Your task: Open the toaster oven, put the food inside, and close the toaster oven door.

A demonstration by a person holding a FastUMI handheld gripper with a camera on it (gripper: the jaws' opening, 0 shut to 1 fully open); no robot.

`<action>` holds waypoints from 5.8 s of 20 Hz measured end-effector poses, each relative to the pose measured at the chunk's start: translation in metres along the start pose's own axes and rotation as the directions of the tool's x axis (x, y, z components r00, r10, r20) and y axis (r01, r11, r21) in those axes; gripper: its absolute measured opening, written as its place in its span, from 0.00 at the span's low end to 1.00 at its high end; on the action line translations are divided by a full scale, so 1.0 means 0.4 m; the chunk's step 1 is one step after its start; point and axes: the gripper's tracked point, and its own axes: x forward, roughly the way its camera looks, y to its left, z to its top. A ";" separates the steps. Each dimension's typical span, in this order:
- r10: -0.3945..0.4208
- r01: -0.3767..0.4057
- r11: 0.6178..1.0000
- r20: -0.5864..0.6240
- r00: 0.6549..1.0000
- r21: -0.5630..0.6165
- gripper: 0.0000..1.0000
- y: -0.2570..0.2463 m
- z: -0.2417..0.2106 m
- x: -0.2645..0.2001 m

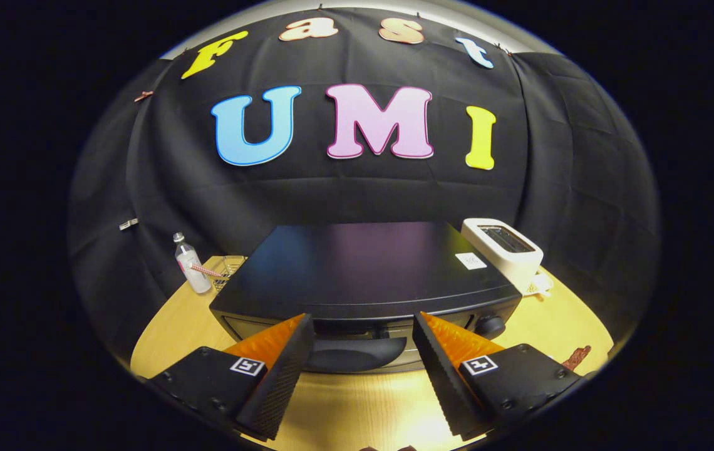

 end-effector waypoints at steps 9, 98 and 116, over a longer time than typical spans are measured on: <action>-0.005 0.009 0.997 -0.059 0.998 0.076 1.00 0.001 -0.024 -0.013; 0.387 -0.125 0.845 -0.434 0.813 0.520 0.14 -0.861 -0.260 -0.125; 0.242 -0.041 0.828 -0.290 0.926 0.559 0.14 -0.585 -0.135 -0.358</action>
